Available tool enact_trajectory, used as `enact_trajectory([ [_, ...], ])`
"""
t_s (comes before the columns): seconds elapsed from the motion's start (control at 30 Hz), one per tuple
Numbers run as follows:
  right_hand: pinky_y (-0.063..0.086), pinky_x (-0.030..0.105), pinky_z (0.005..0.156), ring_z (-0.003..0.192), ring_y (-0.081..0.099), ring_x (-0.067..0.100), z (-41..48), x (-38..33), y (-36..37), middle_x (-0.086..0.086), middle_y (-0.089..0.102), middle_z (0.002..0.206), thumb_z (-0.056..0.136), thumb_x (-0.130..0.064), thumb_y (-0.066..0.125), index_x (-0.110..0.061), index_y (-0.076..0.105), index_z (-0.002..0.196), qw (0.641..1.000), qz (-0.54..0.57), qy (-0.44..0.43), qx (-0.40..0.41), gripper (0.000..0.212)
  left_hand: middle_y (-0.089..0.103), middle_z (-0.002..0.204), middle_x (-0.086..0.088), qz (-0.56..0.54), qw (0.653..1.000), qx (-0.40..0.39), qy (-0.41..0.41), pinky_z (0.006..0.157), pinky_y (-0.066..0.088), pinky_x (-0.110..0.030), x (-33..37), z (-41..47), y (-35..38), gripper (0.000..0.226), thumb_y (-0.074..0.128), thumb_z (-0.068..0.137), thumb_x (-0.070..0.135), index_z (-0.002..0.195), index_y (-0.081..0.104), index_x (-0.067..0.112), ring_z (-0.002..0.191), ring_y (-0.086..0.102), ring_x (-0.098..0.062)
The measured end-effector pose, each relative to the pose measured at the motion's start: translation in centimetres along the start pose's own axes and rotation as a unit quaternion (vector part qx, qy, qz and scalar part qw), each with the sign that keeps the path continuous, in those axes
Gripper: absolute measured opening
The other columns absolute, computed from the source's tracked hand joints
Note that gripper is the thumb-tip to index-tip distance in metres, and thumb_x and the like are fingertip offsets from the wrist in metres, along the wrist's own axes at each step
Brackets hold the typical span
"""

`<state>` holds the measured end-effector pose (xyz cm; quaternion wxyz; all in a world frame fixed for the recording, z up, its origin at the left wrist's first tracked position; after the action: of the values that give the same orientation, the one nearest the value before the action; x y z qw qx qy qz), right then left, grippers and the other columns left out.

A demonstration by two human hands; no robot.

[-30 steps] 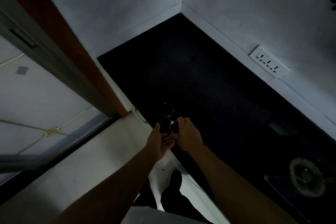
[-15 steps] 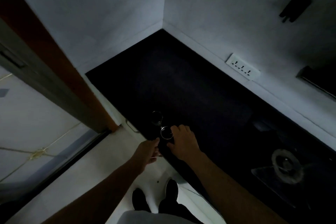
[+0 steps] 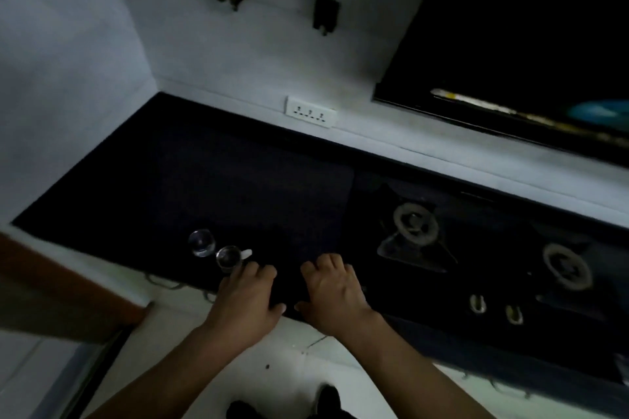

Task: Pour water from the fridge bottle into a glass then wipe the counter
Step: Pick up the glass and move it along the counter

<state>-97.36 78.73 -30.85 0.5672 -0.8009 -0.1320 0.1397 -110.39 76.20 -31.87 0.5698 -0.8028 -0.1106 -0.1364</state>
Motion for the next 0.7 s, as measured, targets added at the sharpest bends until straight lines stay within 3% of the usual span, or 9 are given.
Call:
enact_trajectory([
  [0.33, 0.040, 0.042, 0.100, 0.123, 0.045, 0.032, -12.9, 13.5, 1.4, 0.013, 0.050, 0.131, 0.086, -0.047, 0.066, -0.017, 0.045, 0.134, 0.988, 0.051, 0.144, 0.005, 0.060, 0.048, 0.139, -0.001, 0.099, 0.985, -0.052, 0.131, 0.108, 0.037, -0.040, 18.3, -2.0, 4.7, 0.059, 0.061, 0.090, 0.052, 0.140, 0.043, 0.026, 0.128, 0.045, -0.025],
  [0.7, 0.040, 0.042, 0.097, 0.120, 0.047, 0.033, -39.2, 35.1, 8.1, 0.013, 0.053, 0.127, 0.088, -0.041, 0.065, -0.015, 0.046, 0.130, 0.938, 0.118, 0.325, 0.036, 0.053, 0.052, 0.135, -0.003, 0.189, 0.949, -0.110, 0.228, 0.106, 0.037, -0.042, 45.4, -10.6, 18.6, 0.058, 0.057, 0.088, 0.059, 0.135, 0.045, 0.027, 0.126, 0.048, -0.027],
])
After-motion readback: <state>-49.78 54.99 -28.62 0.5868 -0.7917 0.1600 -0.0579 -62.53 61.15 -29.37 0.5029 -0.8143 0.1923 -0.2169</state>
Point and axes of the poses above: each hand's wrist, its own z-axis towards the middle knuckle, its own y-axis out of the palm, x = y × z, the point moved 8 cm from there along z, towards the middle knuckle
